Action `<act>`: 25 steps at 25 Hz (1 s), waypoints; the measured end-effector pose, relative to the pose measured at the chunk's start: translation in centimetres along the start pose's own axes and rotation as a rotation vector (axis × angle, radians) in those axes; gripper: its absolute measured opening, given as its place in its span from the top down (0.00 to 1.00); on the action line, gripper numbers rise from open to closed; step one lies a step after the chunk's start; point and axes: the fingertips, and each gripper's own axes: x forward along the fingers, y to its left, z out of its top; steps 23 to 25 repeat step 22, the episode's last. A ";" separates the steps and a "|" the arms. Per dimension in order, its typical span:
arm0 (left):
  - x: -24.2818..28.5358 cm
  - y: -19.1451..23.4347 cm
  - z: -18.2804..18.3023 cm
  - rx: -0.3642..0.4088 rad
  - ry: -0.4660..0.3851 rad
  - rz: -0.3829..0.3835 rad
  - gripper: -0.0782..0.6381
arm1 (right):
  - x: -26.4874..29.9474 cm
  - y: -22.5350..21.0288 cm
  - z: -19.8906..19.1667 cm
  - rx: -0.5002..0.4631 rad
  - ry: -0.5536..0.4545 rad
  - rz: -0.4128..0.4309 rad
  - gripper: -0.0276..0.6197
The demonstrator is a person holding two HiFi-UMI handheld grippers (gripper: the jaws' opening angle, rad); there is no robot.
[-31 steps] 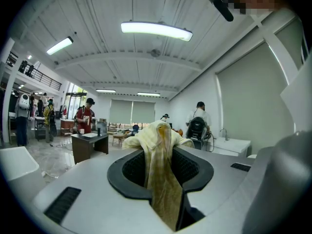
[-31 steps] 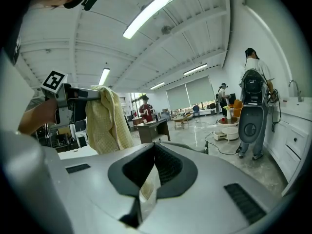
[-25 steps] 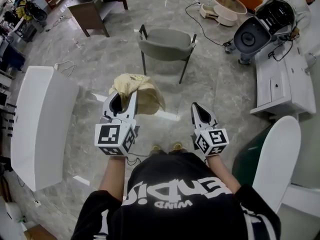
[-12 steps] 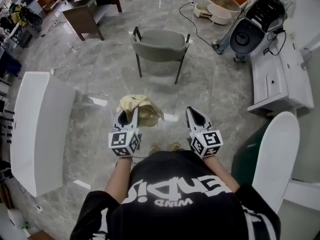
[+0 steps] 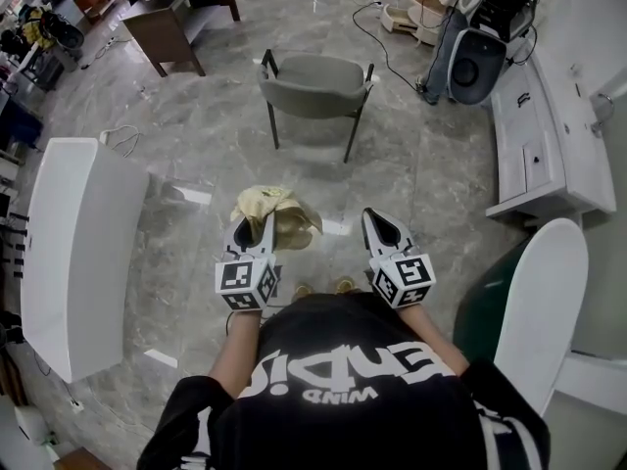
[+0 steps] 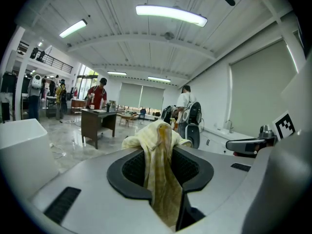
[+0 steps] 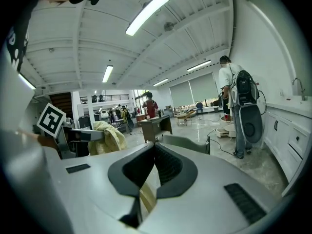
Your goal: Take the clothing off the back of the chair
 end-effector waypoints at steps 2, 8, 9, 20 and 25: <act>0.0 0.0 0.0 0.001 0.004 0.002 0.72 | 0.1 0.0 0.0 0.000 0.002 0.001 0.94; -0.3 0.4 -0.1 -0.008 0.013 0.008 0.72 | 0.2 0.2 0.1 0.001 0.005 0.000 0.94; -0.3 0.4 -0.1 -0.009 0.015 0.008 0.72 | 0.3 0.2 0.2 0.001 0.005 -0.001 0.94; 0.1 0.1 0.0 -0.012 0.022 -0.009 0.72 | 0.7 0.1 0.4 0.008 0.001 -0.002 0.94; 0.3 -0.2 0.1 -0.011 0.024 -0.014 0.72 | 0.8 -0.1 0.5 0.009 -0.001 -0.003 0.94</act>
